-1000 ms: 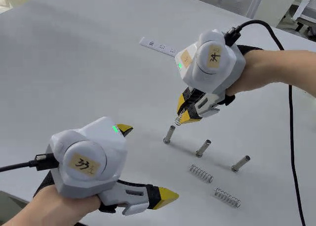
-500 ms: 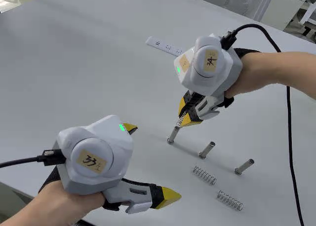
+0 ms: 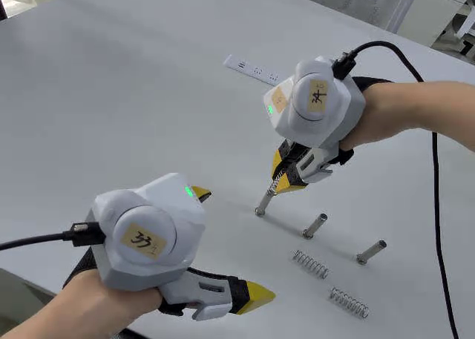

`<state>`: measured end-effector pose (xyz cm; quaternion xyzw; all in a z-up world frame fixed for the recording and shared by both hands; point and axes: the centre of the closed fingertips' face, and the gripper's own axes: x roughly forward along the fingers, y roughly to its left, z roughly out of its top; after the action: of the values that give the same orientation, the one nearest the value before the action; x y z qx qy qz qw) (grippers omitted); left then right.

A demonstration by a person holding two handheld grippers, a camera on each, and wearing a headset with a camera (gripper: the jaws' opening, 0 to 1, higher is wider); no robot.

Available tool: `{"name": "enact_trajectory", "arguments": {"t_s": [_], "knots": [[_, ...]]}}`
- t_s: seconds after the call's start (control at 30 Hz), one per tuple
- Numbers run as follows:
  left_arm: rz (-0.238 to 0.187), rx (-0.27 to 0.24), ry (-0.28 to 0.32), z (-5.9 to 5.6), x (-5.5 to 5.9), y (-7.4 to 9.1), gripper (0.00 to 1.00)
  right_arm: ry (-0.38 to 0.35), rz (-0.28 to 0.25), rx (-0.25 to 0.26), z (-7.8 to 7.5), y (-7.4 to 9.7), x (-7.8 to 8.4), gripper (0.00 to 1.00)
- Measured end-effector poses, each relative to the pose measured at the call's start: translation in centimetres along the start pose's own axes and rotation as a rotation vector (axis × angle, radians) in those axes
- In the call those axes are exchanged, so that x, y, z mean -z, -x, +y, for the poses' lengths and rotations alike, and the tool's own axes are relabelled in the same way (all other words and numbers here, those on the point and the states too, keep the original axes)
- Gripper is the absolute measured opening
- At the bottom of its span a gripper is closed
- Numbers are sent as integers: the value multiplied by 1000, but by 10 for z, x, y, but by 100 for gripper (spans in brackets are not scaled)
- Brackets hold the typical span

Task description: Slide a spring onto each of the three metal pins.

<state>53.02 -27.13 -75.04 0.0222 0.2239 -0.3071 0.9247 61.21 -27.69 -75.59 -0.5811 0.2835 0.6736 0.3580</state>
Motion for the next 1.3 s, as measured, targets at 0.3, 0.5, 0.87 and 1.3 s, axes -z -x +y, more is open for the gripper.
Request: {"name": "enact_trajectory", "arguments": {"t_s": [0.3, 0.5, 0.87, 1.3], "knots": [[-1, 0, 4, 1, 1, 1, 91, -4, -3, -6, 1, -1, -1, 7], [-1, 1, 6, 1, 1, 2, 91, 0, 2, -9, 1, -4, -3, 7], [1, 4, 9, 1, 2, 2, 90, 9, 34, -20, 4, -16, -3, 7], [9, 14, 8, -1, 3, 0, 89, 27, 82, -28, 4, -33, 1, 7]]}}
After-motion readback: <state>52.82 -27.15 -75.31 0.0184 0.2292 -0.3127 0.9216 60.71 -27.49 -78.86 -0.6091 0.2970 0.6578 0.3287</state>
